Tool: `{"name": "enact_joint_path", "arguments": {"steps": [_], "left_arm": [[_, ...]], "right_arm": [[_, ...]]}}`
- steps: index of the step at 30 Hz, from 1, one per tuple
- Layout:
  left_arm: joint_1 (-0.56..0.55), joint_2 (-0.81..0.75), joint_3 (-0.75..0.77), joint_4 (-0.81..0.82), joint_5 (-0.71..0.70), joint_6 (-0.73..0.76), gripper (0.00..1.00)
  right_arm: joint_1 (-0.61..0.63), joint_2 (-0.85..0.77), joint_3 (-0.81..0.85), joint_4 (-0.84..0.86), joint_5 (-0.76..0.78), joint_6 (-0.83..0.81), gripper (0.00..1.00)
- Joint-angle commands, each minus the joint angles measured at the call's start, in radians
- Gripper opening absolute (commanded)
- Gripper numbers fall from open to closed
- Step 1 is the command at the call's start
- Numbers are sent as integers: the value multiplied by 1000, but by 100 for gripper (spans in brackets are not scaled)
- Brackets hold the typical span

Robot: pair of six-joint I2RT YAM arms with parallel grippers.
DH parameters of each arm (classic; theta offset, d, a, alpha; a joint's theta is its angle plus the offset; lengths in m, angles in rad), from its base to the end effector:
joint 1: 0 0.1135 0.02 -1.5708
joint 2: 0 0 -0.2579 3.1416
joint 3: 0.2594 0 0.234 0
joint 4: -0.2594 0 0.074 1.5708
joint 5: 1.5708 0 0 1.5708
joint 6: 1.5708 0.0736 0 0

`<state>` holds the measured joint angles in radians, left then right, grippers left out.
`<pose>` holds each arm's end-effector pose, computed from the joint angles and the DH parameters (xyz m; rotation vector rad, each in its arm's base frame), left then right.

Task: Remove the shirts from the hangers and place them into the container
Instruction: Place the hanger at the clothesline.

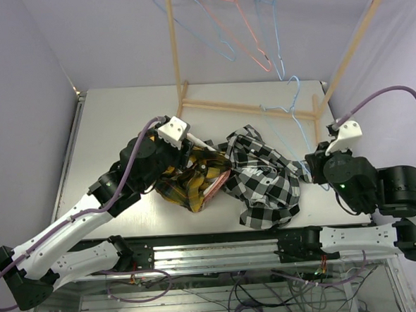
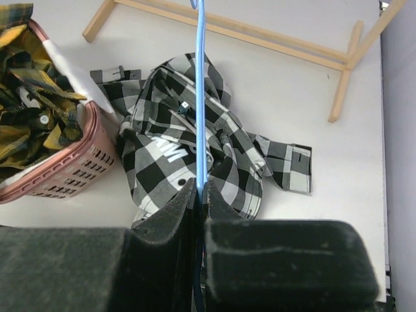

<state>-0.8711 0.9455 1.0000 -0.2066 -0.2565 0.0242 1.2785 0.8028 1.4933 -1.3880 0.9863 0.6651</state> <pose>0.1657 -0.1679 0.3729 0.5743 1.6370 -0.4055 0.0775 0.0444 0.4157 -0.1179 1.9326 0.1548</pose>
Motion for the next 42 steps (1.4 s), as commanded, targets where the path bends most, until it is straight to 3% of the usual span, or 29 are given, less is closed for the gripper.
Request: {"name": "enact_joint_path", "arguments": {"steps": [1,9,11,15,18,27,34,42], "left_arm": [[8,-6,-7,35,25,-12,61],[17,-4,-9,35,28,-13,61],[18,-2,-7,33,28,-15,61],[22,-3,-7,32,35,-14,61],[24,-8,-9,32,27,-12,61],[38,3,-9,31,37,-12,61],[58,20,-6,38,84,-29,61],[75,15,-9,42,100,-47,61]], "right_arm": [[9,80,-20,95,-55,-45,0],[-28,279,-6,298,-76,-246,0],[-145,280,-24,394,-175,-340,0],[-475,285,-98,564,-513,-495,0],[-590,299,-114,604,-621,-539,0],[-603,226,-18,553,-623,-535,0],[-603,176,59,479,-443,-568,0],[-602,215,156,440,-391,-591,0]]}}
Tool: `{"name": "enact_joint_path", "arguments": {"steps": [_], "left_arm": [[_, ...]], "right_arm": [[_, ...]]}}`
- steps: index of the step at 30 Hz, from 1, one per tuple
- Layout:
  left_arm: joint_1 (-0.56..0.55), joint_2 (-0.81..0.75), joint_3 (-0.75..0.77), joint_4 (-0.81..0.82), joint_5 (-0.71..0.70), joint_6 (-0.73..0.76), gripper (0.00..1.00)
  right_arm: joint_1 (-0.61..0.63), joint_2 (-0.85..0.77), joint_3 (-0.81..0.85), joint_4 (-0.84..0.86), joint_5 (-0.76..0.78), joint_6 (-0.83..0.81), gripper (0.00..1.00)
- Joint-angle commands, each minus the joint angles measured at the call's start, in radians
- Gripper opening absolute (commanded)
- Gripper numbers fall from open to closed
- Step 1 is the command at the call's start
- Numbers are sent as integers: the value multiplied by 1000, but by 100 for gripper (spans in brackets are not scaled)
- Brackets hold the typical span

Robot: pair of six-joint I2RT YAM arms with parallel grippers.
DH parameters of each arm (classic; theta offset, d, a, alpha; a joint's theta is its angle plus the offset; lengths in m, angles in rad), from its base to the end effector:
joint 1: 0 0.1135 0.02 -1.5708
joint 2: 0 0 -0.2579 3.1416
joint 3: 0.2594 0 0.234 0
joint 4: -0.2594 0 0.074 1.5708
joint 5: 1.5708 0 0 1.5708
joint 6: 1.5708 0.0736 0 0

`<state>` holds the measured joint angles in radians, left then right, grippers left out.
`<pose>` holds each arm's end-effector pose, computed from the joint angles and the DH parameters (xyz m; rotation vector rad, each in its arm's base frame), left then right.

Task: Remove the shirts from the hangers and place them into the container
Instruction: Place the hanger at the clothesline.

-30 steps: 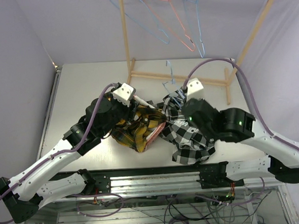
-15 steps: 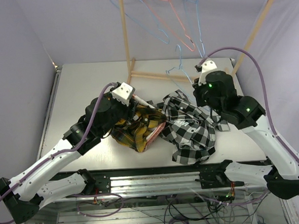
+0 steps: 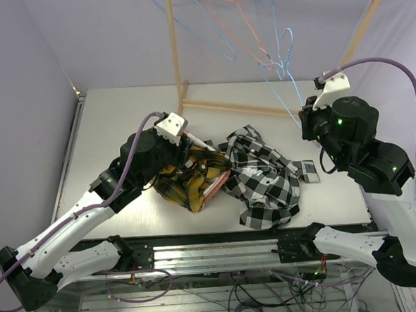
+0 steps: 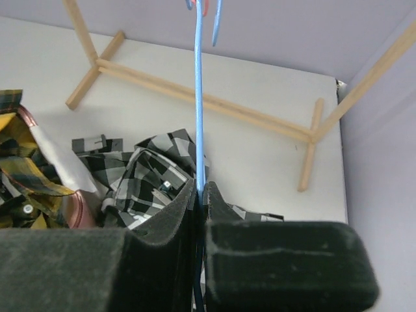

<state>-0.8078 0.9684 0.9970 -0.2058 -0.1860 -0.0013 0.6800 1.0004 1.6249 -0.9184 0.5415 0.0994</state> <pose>0.1773 -0.1657 0.3667 0.5640 1.6718 -0.4286 0.1485 0.0713 0.4718 -0.1586 1.8150 0.0449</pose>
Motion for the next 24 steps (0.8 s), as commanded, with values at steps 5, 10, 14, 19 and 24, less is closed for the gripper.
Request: {"name": "enact_joint_path", "arguments": {"steps": [5,10,14,19,24], "left_arm": [[17,-7,-6,38,34,-23,61],[18,-9,-6,36,38,-23,61],[20,-9,-6,37,44,-24,61],[21,6,-4,37,53,-26,60],[26,17,-1,34,66,-32,60]], "right_arm": [[-5,18,50,-69,47,1,0],[-5,-49,-12,-128,41,63,0],[-4,-110,-38,-197,52,123,0],[2,-168,-24,-284,78,170,0],[62,-158,-21,-329,143,201,0]]}}
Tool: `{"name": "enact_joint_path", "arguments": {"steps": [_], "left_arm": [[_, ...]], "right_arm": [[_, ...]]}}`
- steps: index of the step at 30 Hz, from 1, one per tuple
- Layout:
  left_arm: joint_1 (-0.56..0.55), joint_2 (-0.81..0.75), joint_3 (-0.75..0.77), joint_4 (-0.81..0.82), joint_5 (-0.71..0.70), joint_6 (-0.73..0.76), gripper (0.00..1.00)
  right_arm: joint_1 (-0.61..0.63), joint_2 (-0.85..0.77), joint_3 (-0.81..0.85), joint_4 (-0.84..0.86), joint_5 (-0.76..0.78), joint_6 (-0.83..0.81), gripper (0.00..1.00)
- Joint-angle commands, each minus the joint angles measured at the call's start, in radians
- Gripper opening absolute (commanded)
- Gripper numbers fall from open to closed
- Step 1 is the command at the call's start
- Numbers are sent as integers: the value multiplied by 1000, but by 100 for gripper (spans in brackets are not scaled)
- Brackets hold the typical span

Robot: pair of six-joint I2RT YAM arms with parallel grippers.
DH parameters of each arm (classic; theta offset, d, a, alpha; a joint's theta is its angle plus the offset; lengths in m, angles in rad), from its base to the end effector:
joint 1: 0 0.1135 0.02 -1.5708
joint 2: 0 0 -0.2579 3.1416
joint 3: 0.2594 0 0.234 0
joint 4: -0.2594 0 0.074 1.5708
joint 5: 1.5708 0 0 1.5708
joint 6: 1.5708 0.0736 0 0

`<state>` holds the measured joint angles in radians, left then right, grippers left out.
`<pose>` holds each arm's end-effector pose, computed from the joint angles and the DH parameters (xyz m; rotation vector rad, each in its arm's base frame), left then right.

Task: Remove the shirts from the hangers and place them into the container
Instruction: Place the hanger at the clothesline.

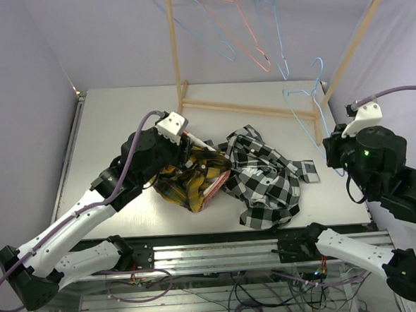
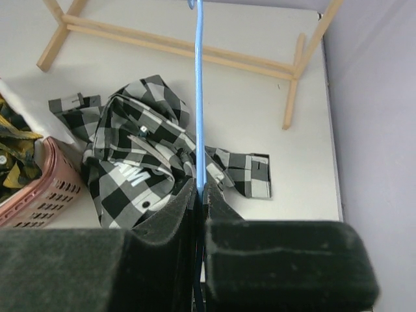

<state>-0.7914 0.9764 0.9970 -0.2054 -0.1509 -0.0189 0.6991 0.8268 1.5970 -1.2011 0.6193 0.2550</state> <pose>0.1799 -0.1663 0.3649 0.5646 1.6837 -0.4570 0.0945 0.0237 0.4479 -0.0380 1.9175 0.0189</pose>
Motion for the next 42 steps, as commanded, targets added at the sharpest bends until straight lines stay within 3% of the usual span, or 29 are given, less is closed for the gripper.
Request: {"name": "enact_joint_path", "arguments": {"steps": [1,3,6,8,14,22,30,38,42], "left_arm": [[10,9,-1,34,30,-15,60],[12,8,-3,37,30,-16,60],[12,11,-3,37,33,-18,60],[14,16,-1,35,37,-17,60],[19,18,-1,36,31,-16,60],[31,31,1,34,39,-16,60],[36,37,3,33,45,-15,60],[38,29,4,30,47,-16,60],[37,20,3,28,43,-16,60]], "right_arm": [[68,15,4,-46,94,55,0],[161,20,13,-67,186,99,0],[428,28,100,-177,397,285,0],[544,-13,139,-175,467,349,0],[728,-75,122,-178,612,410,0],[746,-9,178,-179,667,365,0],[731,88,80,-179,607,392,0],[522,329,109,-164,409,278,0],[506,346,48,-13,299,182,0]]}}
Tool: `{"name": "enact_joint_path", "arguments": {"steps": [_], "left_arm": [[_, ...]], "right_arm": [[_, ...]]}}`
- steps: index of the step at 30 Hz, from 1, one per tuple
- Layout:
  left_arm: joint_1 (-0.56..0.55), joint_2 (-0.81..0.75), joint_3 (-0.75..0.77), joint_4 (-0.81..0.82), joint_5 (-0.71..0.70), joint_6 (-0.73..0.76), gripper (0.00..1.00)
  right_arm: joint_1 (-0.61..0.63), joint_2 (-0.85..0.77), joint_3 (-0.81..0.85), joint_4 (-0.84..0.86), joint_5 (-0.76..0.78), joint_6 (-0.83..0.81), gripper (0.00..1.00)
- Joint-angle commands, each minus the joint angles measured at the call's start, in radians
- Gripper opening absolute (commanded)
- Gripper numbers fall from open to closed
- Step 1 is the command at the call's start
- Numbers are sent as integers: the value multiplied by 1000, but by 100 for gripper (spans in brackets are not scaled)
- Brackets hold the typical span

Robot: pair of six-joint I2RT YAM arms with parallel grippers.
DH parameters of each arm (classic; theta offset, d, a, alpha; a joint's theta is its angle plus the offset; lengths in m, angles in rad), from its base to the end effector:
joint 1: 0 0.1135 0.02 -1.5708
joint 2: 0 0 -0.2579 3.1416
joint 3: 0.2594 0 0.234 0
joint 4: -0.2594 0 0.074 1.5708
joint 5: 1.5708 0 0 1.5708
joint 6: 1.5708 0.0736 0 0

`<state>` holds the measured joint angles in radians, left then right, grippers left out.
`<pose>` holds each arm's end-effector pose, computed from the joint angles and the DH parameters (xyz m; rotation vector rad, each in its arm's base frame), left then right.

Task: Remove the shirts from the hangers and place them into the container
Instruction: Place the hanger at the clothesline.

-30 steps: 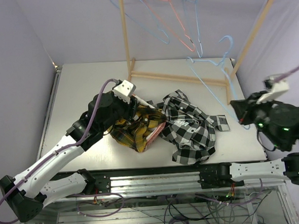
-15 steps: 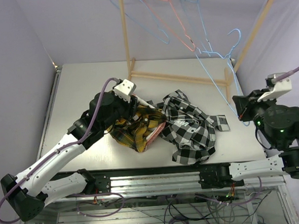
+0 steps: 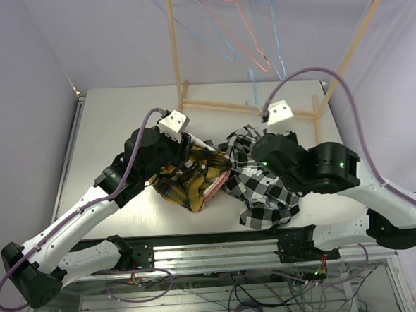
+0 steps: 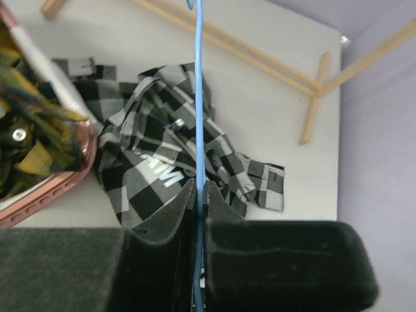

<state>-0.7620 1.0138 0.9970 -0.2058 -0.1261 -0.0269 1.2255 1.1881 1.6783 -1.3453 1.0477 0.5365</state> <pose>0.1903 -0.1688 0.3562 0.5658 1.7238 -0.4507 0.1167 0.1362 0.4286 -0.2575 1.9434 -0.1517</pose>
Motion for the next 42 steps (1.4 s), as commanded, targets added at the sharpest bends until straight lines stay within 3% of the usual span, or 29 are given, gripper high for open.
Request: {"name": "enact_joint_path", "arguments": {"steps": [1,7,12,20,31,42], "left_arm": [[8,-18,4,29,17,-8,60],[10,-14,6,29,29,-8,60],[11,-18,5,29,34,-10,60],[14,-20,5,29,29,-10,60],[16,-20,5,28,45,-14,60],[15,-20,5,28,53,-19,60]], "right_arm": [[-31,-15,-50,178,-162,-128,0],[-203,8,-91,411,-383,-326,0],[-433,82,-58,522,-595,-462,0],[-577,94,9,547,-736,-475,0],[-753,11,20,499,-785,-475,0],[-777,-85,42,388,-680,-443,0]]}}
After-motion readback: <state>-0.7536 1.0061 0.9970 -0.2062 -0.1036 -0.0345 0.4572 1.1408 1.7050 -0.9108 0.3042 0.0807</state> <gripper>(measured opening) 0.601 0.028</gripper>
